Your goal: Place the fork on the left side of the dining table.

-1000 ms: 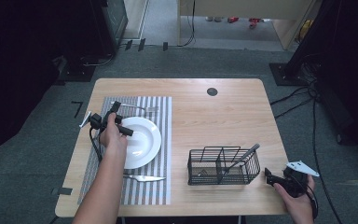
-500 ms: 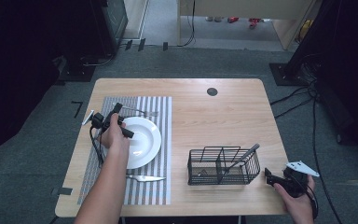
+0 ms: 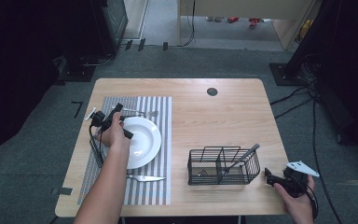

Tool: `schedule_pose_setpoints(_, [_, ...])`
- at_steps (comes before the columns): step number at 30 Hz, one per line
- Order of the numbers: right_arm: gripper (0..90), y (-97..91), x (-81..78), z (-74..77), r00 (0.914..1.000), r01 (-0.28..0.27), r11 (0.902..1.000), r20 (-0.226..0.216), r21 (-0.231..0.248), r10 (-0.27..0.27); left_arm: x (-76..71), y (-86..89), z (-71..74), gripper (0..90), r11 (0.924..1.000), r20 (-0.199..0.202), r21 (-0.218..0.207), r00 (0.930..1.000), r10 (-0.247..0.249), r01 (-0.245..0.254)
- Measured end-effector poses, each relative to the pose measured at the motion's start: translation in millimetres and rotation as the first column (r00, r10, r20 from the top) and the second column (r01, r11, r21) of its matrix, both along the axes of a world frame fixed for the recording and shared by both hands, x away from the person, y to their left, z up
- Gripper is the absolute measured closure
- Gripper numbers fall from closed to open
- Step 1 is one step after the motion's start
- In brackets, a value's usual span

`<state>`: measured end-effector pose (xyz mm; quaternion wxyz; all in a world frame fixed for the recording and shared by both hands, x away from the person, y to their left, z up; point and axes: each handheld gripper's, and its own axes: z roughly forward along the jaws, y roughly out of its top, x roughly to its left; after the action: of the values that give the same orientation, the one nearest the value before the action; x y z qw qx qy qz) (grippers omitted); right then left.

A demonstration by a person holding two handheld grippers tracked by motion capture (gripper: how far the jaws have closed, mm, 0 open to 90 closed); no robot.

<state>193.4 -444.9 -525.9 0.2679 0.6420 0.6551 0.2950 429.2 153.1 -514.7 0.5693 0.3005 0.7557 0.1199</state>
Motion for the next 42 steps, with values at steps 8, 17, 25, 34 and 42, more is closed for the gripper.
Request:
schedule_pose_setpoints(8, [12.3,0.0,0.0,0.0,1.0000,0.000,1.0000,0.000,0.000,0.000,4.0,-1.1,4.0,62.4,0.9968,-0.096,0.077,0.9953,-0.012,0.020])
schedule_pose_setpoints(17, [12.3,-0.1,0.0,0.0,1.0000,-0.001,1.0000,0.001,-0.001,0.001,8.0,-0.7,5.5,62.2,0.9941,-0.152,0.099,0.9879,-0.030,0.046])
schedule_pose_setpoints(25, [12.4,-0.1,-0.1,0.0,1.0000,0.000,1.0000,0.000,0.001,0.000,16.2,-1.1,10.2,54.8,0.9932,-0.243,0.089,0.9686,-0.052,0.076])
schedule_pose_setpoints(34, [12.7,-0.3,-0.5,0.0,1.0000,-0.002,1.0000,0.001,0.002,0.002,20.6,-4.2,13.7,46.7,0.9874,-0.294,0.119,0.9537,-0.065,0.104])
schedule_pose_setpoints(42, [12.7,-0.2,-0.5,0.1,1.0000,-0.002,1.0000,0.001,0.001,0.002,19.4,-2.0,14.8,41.7,0.9852,-0.288,0.126,0.9545,-0.075,0.116])
